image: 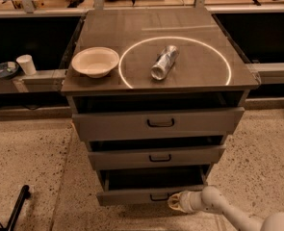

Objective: Close bottom drawer

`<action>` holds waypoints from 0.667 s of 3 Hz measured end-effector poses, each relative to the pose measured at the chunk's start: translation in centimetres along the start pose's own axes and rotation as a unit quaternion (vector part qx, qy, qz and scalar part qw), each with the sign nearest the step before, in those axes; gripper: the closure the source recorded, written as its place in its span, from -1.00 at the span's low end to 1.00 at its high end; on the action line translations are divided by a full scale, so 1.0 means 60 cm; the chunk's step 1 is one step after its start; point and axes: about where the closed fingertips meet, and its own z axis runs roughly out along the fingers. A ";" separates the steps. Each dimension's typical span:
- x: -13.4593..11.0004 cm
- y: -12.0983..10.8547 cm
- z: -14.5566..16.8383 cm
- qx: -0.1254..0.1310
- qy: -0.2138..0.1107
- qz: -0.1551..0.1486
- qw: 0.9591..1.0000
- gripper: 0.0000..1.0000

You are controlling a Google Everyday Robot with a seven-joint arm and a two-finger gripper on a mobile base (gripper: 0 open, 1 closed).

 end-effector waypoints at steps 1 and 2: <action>0.000 0.000 0.000 0.000 0.000 0.000 1.000 -0.48; 0.000 0.000 0.000 0.000 0.000 0.000 1.000 -0.91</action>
Offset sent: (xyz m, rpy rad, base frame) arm 0.0000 0.0000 0.0000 0.0000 0.0000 0.0000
